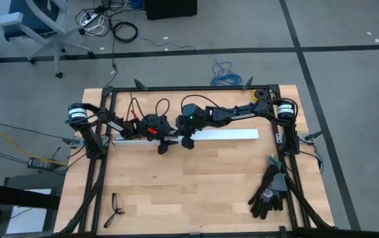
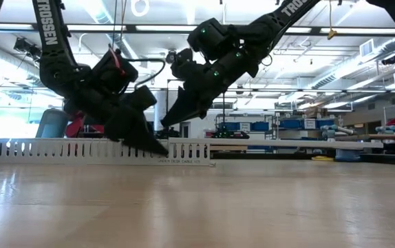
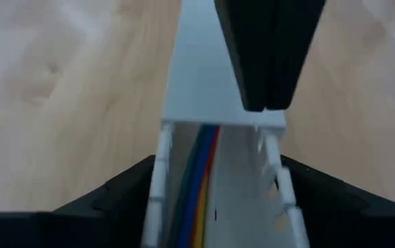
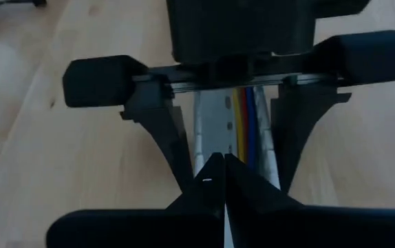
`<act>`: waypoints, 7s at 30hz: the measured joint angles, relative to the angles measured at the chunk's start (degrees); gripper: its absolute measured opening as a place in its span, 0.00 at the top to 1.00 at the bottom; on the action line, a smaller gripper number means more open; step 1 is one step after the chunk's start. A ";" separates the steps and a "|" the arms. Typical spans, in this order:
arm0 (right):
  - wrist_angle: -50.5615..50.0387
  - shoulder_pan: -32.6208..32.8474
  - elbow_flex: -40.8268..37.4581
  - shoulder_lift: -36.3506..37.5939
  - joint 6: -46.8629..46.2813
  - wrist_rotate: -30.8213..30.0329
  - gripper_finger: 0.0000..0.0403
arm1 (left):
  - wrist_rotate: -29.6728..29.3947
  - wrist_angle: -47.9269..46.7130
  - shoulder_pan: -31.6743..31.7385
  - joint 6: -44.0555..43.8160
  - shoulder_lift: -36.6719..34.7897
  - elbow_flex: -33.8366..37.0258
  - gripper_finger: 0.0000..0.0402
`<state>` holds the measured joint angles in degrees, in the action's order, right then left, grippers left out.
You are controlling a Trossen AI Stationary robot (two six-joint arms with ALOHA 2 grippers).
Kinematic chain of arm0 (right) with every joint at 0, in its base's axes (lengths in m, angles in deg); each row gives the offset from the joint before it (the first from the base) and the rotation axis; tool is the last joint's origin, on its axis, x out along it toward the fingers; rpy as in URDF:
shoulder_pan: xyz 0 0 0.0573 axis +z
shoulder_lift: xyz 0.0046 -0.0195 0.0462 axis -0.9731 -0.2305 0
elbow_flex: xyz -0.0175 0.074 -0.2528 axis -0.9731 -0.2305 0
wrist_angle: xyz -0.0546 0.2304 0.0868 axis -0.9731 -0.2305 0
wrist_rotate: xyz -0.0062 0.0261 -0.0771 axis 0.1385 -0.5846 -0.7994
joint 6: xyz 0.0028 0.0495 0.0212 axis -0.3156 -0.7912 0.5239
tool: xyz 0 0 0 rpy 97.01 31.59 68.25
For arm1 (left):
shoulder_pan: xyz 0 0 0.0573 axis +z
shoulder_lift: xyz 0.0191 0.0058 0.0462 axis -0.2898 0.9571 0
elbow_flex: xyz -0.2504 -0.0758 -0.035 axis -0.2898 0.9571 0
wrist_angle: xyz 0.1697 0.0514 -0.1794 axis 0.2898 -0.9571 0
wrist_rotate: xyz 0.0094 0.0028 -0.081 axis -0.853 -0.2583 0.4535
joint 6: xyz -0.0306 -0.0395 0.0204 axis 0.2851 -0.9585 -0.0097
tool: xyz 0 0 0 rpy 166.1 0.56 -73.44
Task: Ziptie cables
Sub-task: Close the white cable duct with the white cable duct cover
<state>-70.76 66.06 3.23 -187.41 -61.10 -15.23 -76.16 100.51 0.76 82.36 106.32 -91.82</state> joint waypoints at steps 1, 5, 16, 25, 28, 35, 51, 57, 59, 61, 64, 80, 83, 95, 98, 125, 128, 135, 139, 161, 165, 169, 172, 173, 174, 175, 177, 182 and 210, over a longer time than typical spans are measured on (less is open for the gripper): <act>0.02 0.00 0.00 0.15 0.00 -0.06 1.00 | 0.02 0.06 0.00 -0.08 -0.07 -0.03 0.26; -0.36 0.00 0.00 0.44 -0.57 -0.12 1.00 | 0.10 -1.31 0.00 -0.87 -0.07 -0.04 0.24; -8.07 0.02 -0.11 3.47 -0.35 -3.60 1.00 | 5.08 -1.35 0.00 -2.67 -0.91 1.37 0.24; -9.67 0.22 -0.22 4.15 -0.07 -3.53 1.00 | 2.31 1.88 0.02 -2.66 -6.82 6.91 0.24; -10.28 0.64 -0.22 4.15 -0.11 -3.35 1.00 | 1.49 1.83 0.00 -2.72 -6.82 8.16 0.24; -13.24 2.10 -0.26 3.32 -1.96 -1.12 1.00 | 1.41 2.61 0.02 -3.09 -6.78 9.33 0.24; -7.90 2.41 -0.24 0.83 -4.17 -2.43 1.00 | 1.40 2.72 0.02 -2.82 -6.78 9.27 0.39; -4.93 2.40 -0.15 -0.54 -4.19 -2.46 1.00 | 1.38 2.76 0.02 -2.70 -6.78 9.27 0.39; -3.04 2.40 -0.21 -2.14 -4.55 -2.07 1.00 | 1.43 2.84 0.02 -2.62 -6.78 9.27 0.39; 0.31 2.38 0.97 -4.35 -4.59 -1.63 1.00 | 1.37 2.84 0.02 -2.68 -6.78 9.26 0.39; 3.75 2.40 2.80 -7.22 -3.47 -1.87 1.00 | 1.05 2.82 0.02 -2.82 -6.78 9.27 0.39; -16.20 2.87 4.35 1.19 2.33 -9.66 1.00 | -1.14 2.85 0.00 -3.32 -6.77 9.22 0.39; -19.06 2.86 4.13 1.11 0.72 -9.91 1.00 | -1.09 3.03 0.00 -3.08 -6.51 9.10 0.39; -7.30 2.39 3.79 -4.27 -0.12 -6.95 1.00 | -1.26 1.75 0.00 -2.56 -5.07 5.89 0.39; -7.61 2.29 3.78 -4.18 0.41 -6.73 1.00 | -1.33 1.92 -0.02 -2.60 -5.05 5.86 0.39; -9.55 0.81 3.76 -4.09 -0.17 -4.35 1.00 | 1.18 -4.78 0.11 -2.88 -12.32 9.12 0.13; -9.68 0.76 3.76 -4.09 -0.17 -4.21 1.00 | -0.97 -4.51 0.07 -2.91 -16.87 12.46 0.14; -9.55 0.63 3.74 -4.09 -0.25 -3.49 1.00 | -4.55 0.68 0.00 -4.56 -18.81 18.01 0.14; -9.31 0.63 3.69 -4.09 -0.35 -3.36 1.00 | -4.59 1.34 0.00 -3.77 -18.50 17.57 0.15; -9.11 0.63 3.68 -4.16 -0.59 -3.38 1.00 | -3.33 7.04 0.00 -2.66 -10.12 13.97 0.38; -9.13 0.63 3.69 -4.16 -0.57 -3.38 1.00 | -3.43 7.15 0.00 -2.66 -10.14 13.97 0.44; -8.97 0.63 3.67 -4.16 -0.57 -3.38 1.00 | -3.53 7.19 0.00 -2.67 -10.14 13.97 0.46; -8.66 0.63 3.57 -3.69 -0.41 -3.67 1.00 | -3.59 7.19 0.00 -2.66 -10.14 13.97 0.45; -8.69 0.63 3.54 -3.30 -0.11 -3.97 1.00 | -3.67 7.15 0.00 -2.68 -10.14 13.93 0.45; -9.09 0.69 3.47 -2.64 -0.01 -4.37 1.00 | -3.72 7.02 0.00 -2.68 -10.14 13.88 0.44; -9.72 0.76 3.47 -1.89 0.14 -4.56 1.00 | -3.72 6.97 0.00 -2.67 -10.14 13.88 0.44; -11.69 0.73 3.41 -0.17 0.21 -4.66 1.00 | -3.72 6.95 0.00 -2.68 -10.14 13.88 0.44; -21.52 0.60 3.48 2.44 0.27 -7.65 1.00 | -3.74 6.94 0.00 -2.68 -10.17 13.88 0.44; -12.47 1.32 -2.91 8.39 0.26 -10.05 1.00 | -3.56 5.55 0.00 -2.73 -10.14 9.79 0.44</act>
<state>-83.24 67.38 0.33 -179.02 -60.84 -25.28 -79.73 106.06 0.76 79.63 96.17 -82.03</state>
